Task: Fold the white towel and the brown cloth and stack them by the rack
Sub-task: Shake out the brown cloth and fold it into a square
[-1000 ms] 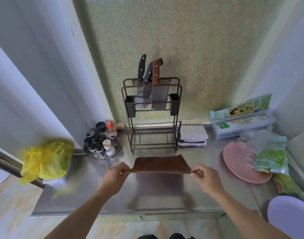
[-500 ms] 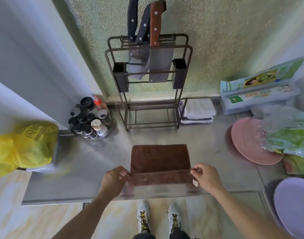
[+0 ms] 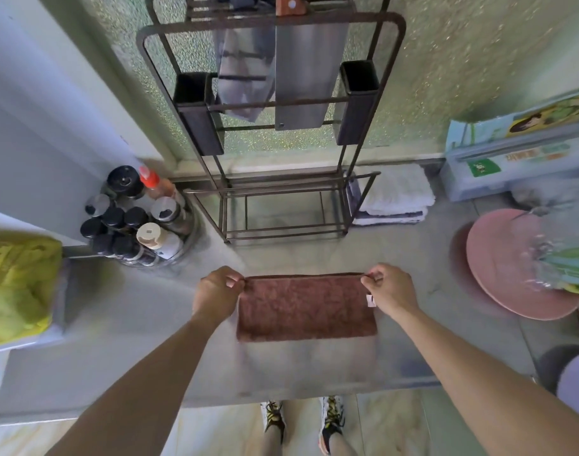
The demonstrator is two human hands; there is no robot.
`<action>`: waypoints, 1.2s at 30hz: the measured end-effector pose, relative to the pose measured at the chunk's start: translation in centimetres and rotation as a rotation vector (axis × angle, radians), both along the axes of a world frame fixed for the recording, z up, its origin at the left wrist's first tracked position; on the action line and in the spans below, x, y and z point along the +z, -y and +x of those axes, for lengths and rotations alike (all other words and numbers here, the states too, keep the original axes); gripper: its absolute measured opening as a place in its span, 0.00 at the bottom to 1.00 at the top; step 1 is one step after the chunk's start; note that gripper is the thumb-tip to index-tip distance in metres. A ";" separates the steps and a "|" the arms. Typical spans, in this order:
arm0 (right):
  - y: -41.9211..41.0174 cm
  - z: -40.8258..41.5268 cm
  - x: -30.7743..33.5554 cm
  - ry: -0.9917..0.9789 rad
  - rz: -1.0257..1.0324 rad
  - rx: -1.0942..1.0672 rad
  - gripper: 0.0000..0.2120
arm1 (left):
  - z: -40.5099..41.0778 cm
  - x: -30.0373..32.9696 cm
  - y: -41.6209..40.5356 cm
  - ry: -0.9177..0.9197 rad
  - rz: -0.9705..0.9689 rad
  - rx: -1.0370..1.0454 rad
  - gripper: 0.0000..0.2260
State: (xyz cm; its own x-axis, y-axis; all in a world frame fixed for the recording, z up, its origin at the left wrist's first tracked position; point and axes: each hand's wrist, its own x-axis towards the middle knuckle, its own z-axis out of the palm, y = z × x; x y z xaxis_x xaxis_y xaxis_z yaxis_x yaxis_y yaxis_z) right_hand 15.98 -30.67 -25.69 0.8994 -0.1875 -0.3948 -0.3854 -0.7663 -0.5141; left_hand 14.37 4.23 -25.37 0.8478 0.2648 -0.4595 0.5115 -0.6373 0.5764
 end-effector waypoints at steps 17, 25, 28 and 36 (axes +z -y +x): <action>-1.3 0.1 0.1 0.029 -0.090 0.182 0.07 | -5.7 1.5 12.4 0.332 0.154 -0.781 0.08; 0.0 -0.2 -0.2 0.050 -0.014 0.102 0.07 | -6.8 -1.5 19.3 0.477 0.377 -1.170 0.10; 0.7 -0.5 -0.1 0.068 0.023 0.036 0.06 | -6.2 -1.7 19.6 0.553 0.445 -1.264 0.09; 2.3 -8.0 -0.5 -0.086 0.292 -0.410 0.11 | -7.6 -0.2 15.0 0.541 0.384 -1.102 0.03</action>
State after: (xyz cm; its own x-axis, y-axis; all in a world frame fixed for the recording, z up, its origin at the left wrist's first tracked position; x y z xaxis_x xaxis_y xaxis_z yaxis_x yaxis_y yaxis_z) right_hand 7.94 -32.94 -26.23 0.7369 -0.3887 -0.5531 -0.6747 -0.3722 -0.6373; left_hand 6.74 -10.77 -25.58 0.7563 -0.6530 -0.0406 -0.6288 -0.7426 0.2303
